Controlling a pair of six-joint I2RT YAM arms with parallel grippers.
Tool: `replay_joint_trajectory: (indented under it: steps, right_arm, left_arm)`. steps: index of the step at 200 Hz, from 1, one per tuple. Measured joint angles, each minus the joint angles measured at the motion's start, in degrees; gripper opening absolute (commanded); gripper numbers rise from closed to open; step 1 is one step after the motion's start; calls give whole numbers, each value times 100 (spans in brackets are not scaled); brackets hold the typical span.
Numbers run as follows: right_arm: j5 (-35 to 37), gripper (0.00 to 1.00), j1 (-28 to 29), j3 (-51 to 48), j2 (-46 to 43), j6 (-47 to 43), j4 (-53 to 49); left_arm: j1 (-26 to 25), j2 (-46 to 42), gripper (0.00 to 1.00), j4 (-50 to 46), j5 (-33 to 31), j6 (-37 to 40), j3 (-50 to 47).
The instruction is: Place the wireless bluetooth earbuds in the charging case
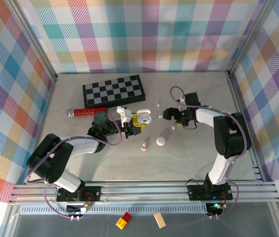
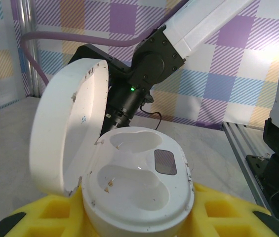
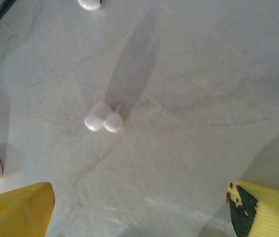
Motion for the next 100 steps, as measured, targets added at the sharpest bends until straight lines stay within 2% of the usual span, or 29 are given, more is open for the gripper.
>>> replay_joint_trajectory:
  steps: [100]
  right_arm:
    - [-553,87,157,-911,-778,-98,-282]
  left_arm:
    - [2,-133,37,-153,-2,20,-4]
